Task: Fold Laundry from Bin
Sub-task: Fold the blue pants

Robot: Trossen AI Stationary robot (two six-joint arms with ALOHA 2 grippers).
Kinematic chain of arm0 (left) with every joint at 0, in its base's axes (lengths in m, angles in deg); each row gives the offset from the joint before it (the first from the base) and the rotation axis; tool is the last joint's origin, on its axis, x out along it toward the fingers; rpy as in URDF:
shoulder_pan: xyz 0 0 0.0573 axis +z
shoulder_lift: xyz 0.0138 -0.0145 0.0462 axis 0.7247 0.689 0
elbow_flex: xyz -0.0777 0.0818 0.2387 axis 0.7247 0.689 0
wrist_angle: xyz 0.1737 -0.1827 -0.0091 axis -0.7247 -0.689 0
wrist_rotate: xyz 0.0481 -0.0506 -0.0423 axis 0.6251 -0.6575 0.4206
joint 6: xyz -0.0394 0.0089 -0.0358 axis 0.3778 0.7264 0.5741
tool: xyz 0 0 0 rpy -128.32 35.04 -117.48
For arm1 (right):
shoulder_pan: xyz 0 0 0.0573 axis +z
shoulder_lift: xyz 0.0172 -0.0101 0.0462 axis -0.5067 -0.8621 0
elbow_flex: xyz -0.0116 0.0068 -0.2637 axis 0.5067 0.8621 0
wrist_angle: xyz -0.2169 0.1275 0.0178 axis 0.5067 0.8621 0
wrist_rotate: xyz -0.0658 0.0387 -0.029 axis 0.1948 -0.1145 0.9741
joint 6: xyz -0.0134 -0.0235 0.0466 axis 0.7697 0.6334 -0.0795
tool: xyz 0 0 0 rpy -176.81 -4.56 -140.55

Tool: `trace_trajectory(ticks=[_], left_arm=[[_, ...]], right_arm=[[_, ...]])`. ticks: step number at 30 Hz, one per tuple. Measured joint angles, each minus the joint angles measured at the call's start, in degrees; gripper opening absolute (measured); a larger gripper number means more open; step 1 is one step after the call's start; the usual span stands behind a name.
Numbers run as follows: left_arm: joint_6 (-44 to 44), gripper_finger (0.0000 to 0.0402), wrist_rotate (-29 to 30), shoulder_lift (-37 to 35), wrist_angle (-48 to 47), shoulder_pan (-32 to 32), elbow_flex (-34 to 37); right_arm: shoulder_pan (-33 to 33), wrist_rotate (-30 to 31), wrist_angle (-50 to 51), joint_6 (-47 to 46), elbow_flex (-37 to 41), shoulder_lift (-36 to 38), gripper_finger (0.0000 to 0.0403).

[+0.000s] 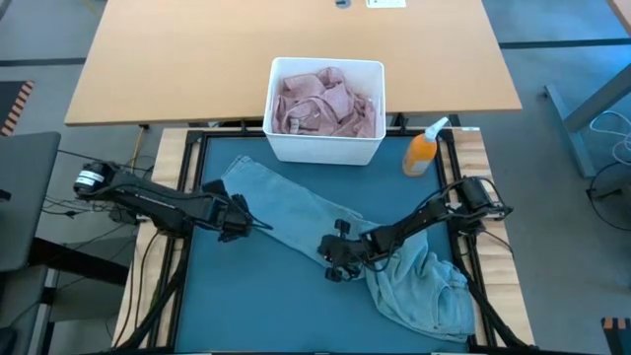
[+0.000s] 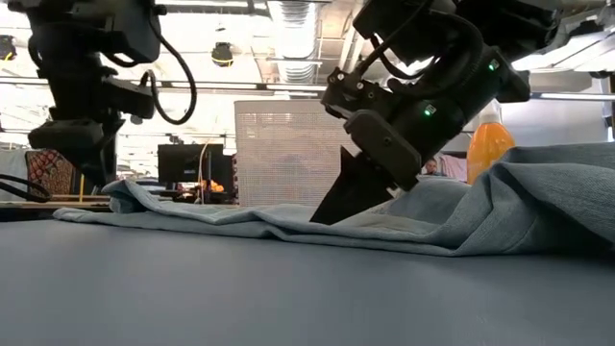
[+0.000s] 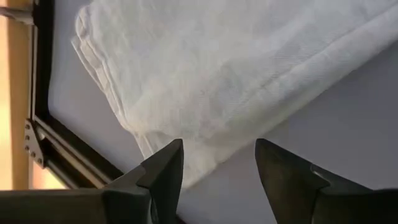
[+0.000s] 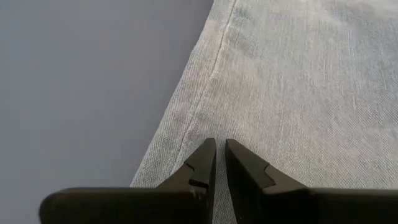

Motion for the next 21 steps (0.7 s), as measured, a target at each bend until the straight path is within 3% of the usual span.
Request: trace_trajectory(ticks=[7,14,17,21], left_arm=[[0.95,0.0190,0.95,3.28,4.38,1.38,-0.23],[-6.35,0.0176,3.08,10.80,7.59,5.26,-0.25],[-9.60,0.0133,5.49,11.86,9.01,7.27,-0.25],[-15.67,0.0034,5.84,11.89,9.69,10.33,-2.11]], right_arm=[[0.00,-0.38,-0.28,-0.40,0.00,0.02,0.0065],[0.15,-0.41,-0.30,-0.89,-0.02,0.02,0.0065],[0.20,-0.41,-0.30,-1.12,-0.02,0.03,0.0065],[0.18,-0.41,-0.11,-1.40,-0.02,0.04,0.0065]])
